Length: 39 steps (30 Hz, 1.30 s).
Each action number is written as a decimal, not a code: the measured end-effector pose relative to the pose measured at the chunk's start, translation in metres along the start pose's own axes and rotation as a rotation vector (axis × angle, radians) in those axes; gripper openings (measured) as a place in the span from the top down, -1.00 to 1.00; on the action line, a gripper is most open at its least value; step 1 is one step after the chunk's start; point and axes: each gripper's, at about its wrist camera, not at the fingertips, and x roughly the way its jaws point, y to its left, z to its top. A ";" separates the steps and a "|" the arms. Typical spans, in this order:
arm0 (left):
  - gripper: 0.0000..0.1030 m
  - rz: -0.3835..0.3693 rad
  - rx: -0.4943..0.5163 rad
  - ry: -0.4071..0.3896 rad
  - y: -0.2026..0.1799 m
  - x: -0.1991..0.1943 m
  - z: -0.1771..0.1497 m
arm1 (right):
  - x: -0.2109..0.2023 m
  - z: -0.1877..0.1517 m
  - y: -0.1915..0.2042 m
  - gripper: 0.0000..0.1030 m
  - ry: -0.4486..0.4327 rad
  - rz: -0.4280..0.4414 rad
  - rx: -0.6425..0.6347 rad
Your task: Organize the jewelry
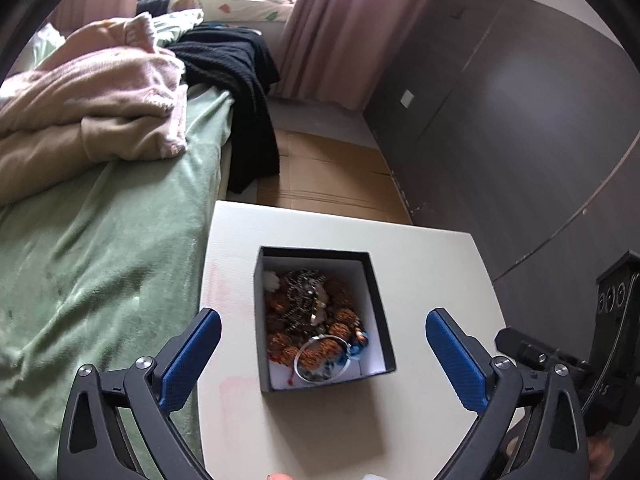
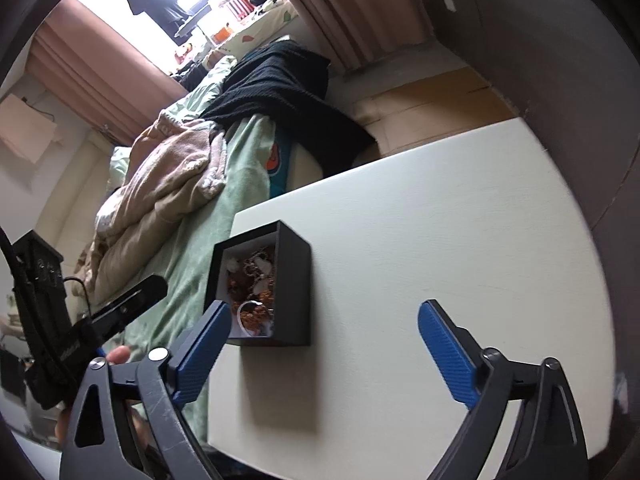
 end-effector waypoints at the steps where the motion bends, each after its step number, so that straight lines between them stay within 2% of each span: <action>1: -0.99 0.000 0.006 -0.006 -0.003 -0.002 -0.002 | -0.004 -0.001 -0.001 -0.96 -0.007 -0.008 -0.008; 9: -0.99 0.026 0.086 -0.067 -0.023 -0.021 -0.017 | -0.036 -0.004 -0.011 -1.00 -0.076 -0.075 -0.019; 13: -0.99 0.052 0.126 -0.120 -0.031 -0.033 -0.023 | -0.049 -0.007 -0.008 -1.00 -0.097 -0.096 -0.068; 19: -0.99 0.054 0.183 -0.184 -0.046 -0.049 -0.029 | -0.069 -0.009 -0.003 -1.00 -0.125 -0.103 -0.135; 28: -0.99 0.056 0.197 -0.254 -0.062 -0.064 -0.032 | -0.093 -0.013 -0.001 -1.00 -0.163 -0.071 -0.186; 39: -0.99 0.029 0.183 -0.281 -0.066 -0.070 -0.032 | -0.098 -0.013 -0.008 -1.00 -0.177 -0.070 -0.184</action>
